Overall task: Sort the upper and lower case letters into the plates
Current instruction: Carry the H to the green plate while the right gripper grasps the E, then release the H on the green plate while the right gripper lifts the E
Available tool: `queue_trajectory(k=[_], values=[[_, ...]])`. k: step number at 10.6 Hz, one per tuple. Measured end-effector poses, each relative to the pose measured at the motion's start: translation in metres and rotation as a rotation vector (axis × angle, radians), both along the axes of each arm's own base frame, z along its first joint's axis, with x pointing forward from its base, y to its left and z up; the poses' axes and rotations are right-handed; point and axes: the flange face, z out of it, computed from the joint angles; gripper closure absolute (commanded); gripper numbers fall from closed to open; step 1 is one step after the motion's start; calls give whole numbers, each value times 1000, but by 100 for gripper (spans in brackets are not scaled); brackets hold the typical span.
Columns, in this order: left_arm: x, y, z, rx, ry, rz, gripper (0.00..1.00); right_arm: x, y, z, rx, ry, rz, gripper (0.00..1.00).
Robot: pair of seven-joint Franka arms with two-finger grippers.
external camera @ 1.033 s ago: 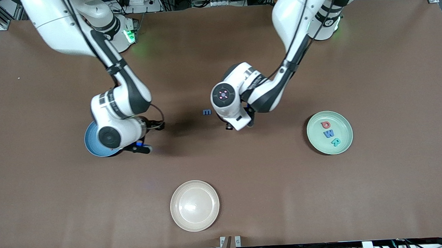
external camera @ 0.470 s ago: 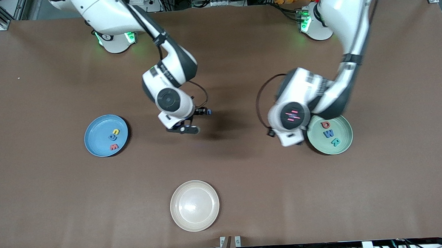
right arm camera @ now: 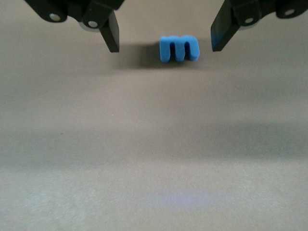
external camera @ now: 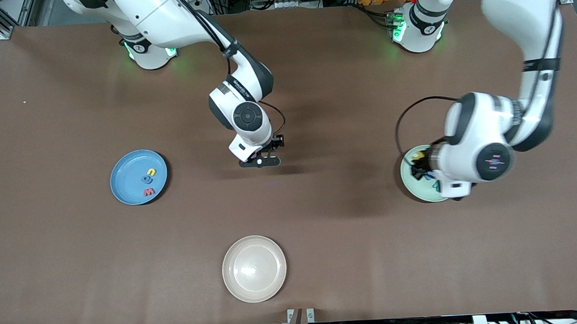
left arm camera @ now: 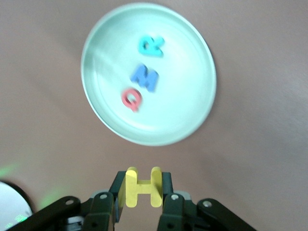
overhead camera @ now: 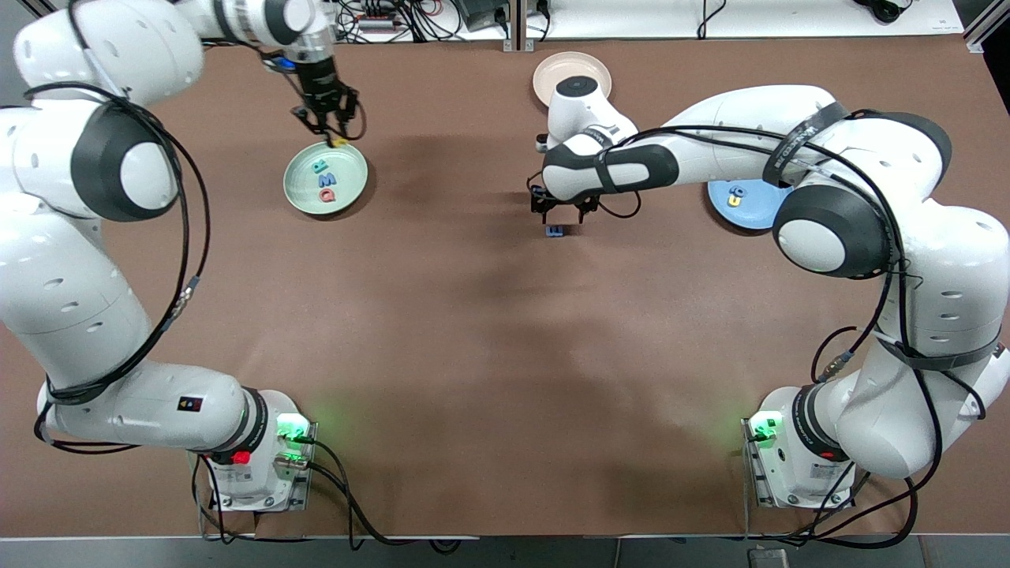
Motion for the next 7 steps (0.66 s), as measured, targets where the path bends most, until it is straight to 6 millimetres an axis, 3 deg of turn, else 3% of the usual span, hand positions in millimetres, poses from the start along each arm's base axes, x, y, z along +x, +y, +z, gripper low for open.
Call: queue_trajectory(k=[2, 4, 6, 7], values=[[-2, 47, -13, -44, 18, -90, 100, -3, 5, -7, 5, -10, -10, 17], [-8, 62, -39, -58, -14, -170, 100, -6, 5, -15, 12, -22, -15, 19], [-13, 65, -60, -73, -56, -215, 100, -11, 6, -20, 12, -24, -21, 25], [-17, 65, -70, -74, -75, -226, 77, -12, 7, -21, 12, -24, -20, 30]])
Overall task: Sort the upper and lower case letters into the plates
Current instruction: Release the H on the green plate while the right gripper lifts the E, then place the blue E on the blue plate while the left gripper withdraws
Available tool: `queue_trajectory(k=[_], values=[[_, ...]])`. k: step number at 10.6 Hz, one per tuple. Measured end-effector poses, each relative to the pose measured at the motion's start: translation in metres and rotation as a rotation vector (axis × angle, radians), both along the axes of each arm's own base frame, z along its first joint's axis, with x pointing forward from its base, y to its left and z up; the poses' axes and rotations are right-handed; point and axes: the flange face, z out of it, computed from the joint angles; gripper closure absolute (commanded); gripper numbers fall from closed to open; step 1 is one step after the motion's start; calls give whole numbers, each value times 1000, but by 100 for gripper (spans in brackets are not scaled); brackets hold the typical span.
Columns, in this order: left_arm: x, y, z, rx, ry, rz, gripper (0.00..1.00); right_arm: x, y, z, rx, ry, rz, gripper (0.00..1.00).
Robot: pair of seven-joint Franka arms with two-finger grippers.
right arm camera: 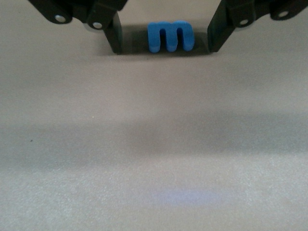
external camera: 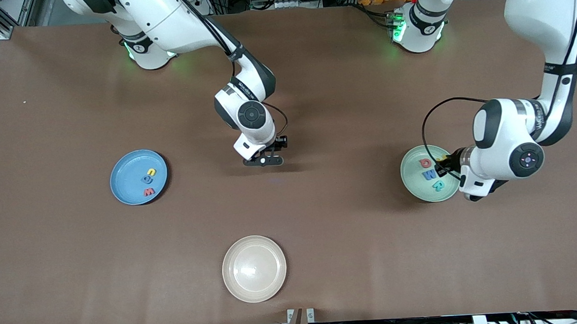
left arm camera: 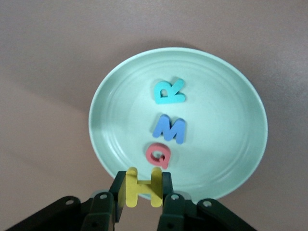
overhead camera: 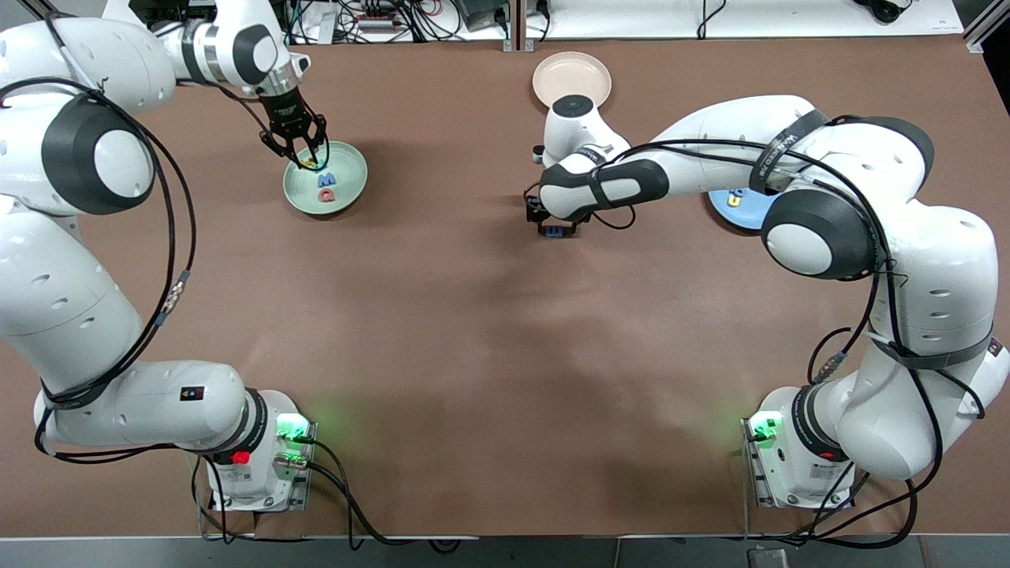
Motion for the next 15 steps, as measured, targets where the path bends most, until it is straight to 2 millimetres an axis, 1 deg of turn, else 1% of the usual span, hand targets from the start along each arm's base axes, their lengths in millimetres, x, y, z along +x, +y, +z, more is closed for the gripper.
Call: queue_trajectory(k=[1, 2, 3, 5, 6, 7, 9, 10, 11, 12, 13, 14, 15], values=[[-2, 0, -4, -2, -8, -5, 7, -1, 1, 0, 0, 0, 1, 37], [-1, 0, -5, -2, -18, -6, 0, -2, 2, 0, 0, 0, 3, 45], [0, 1, -5, -3, -27, -5, 0, -2, 3, 1, 1, -3, 4, 52], [1, 1, -4, -5, -36, -8, 0, -2, 4, 3, 2, -5, 4, 74], [2, 1, -2, -9, -45, -22, 0, -2, 4, 4, 0, -7, 4, 83], [5, 0, 6, -16, -60, -44, 0, -2, 4, 4, -1, -9, 6, 91], [13, 1, 28, -24, -100, -79, 0, -2, 4, 4, -1, -9, 8, 91], [16, 0, 43, -25, -119, -87, 0, -2, 4, 4, -1, -9, 7, 91], [18, -2, 64, -25, -127, -96, 0, -2, 4, 4, -3, -9, -1, 91], [19, -6, 93, -24, -126, -106, 0, 0, 2, 5, -8, -7, -15, 91], [20, -11, 127, -22, -124, -115, 0, 5, -2, 6, -23, 6, -26, 91], [20, -15, 165, -23, -126, -133, 0, 15, -11, 11, -46, 31, -42, 91], [20, -16, 199, -28, -141, -166, 0, 28, -23, 19, -65, 56, -59, 91]])
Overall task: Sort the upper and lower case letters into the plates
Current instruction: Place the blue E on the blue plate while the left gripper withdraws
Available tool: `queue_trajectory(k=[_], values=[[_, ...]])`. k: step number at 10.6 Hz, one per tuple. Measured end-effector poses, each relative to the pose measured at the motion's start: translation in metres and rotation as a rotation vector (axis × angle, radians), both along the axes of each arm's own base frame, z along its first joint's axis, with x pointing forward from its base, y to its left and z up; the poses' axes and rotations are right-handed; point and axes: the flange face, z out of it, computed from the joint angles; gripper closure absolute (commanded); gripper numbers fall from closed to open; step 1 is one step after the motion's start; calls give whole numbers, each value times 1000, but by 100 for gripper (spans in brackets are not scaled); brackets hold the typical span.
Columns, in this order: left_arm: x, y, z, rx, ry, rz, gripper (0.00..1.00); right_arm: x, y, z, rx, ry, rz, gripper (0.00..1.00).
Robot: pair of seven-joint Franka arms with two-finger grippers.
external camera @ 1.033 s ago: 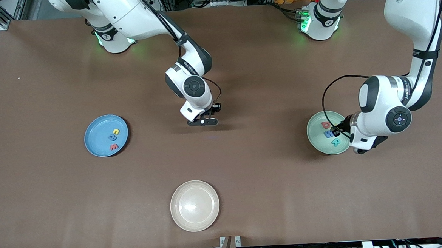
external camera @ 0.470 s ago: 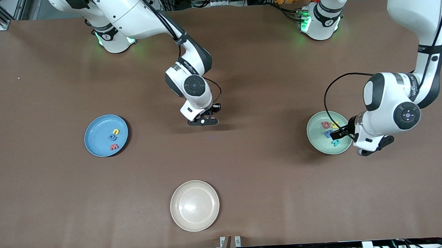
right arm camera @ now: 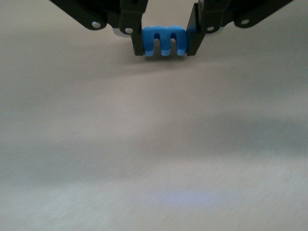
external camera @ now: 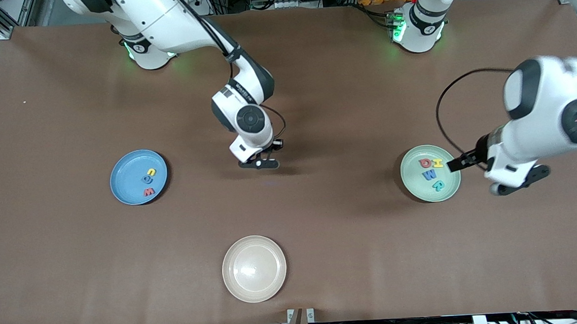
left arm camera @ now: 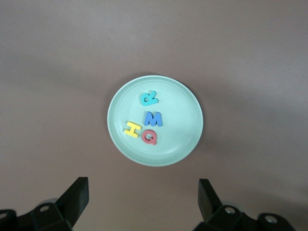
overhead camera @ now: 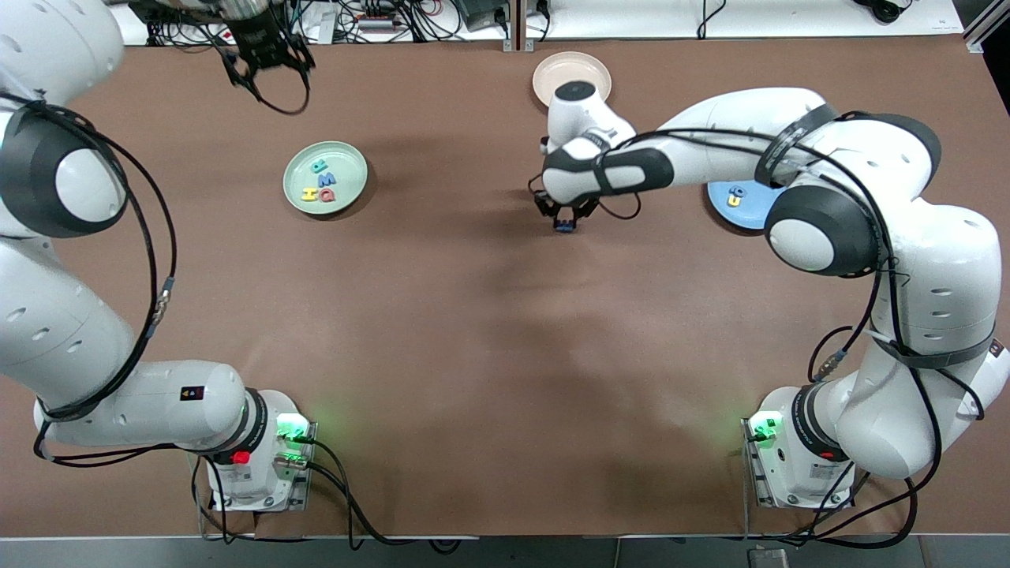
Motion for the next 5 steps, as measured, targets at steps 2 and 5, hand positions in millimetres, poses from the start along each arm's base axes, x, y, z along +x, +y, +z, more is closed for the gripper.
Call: queue_trajectory(k=[2, 5], values=[[-2, 2, 55, -6, -58, -42, 0, 35, -47, 21, -14, 53, 13, 91], [-15, 8, 110, -3, -111, -41, 0, 82, -155, 44, -20, 157, -7, 90]])
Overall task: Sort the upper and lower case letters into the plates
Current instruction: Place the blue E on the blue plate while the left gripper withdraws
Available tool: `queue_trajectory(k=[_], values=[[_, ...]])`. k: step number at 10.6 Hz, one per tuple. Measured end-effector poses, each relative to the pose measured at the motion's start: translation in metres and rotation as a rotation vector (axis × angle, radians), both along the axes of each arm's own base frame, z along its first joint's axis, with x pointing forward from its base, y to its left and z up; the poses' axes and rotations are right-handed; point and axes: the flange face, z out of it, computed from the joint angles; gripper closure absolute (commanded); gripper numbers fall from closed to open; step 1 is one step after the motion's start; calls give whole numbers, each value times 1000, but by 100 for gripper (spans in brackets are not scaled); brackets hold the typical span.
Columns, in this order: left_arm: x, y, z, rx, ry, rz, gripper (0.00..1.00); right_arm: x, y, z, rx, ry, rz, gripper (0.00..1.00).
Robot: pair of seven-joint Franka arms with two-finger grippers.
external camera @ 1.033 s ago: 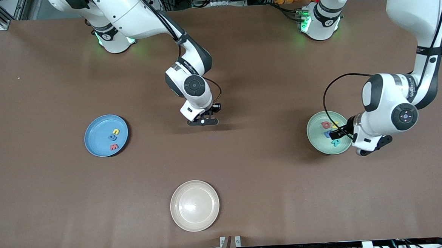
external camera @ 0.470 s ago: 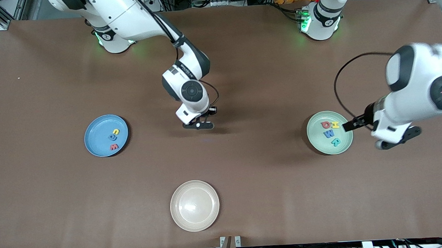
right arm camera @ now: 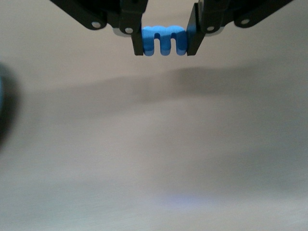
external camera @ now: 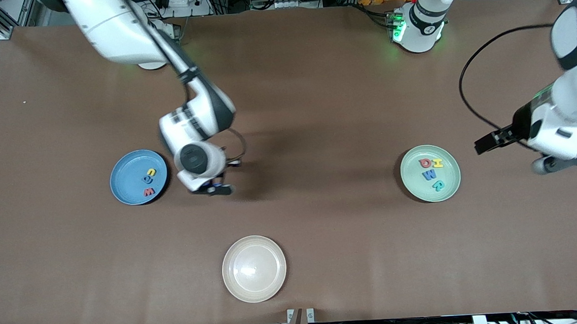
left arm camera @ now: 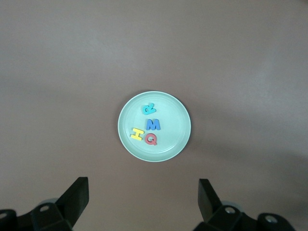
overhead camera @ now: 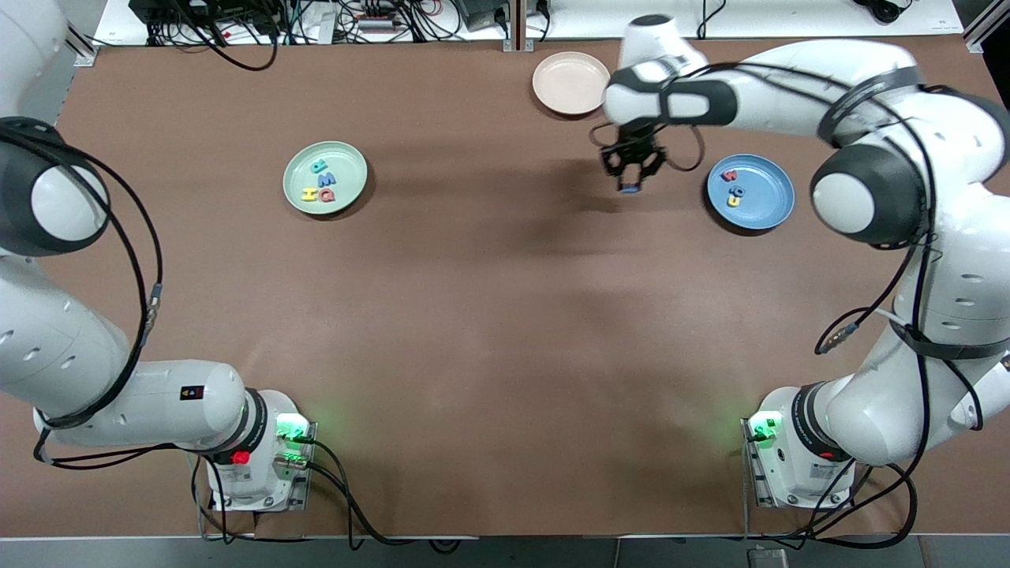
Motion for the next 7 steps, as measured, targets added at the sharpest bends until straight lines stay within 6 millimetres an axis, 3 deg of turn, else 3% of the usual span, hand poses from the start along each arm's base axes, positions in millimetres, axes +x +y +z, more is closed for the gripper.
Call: queue_trajectory(k=[2, 5, 7], values=[[-15, 5, 22, 8, 9, 8, 0, 19, -67, 2, 15, 59, -13, 90], [-19, 9, 28, -16, 10, 17, 0, 37, -188, -3, 110, 114, 32, 88], [-28, 15, 35, -63, 41, 28, 0, 38, -240, -9, 138, 124, 92, 85]])
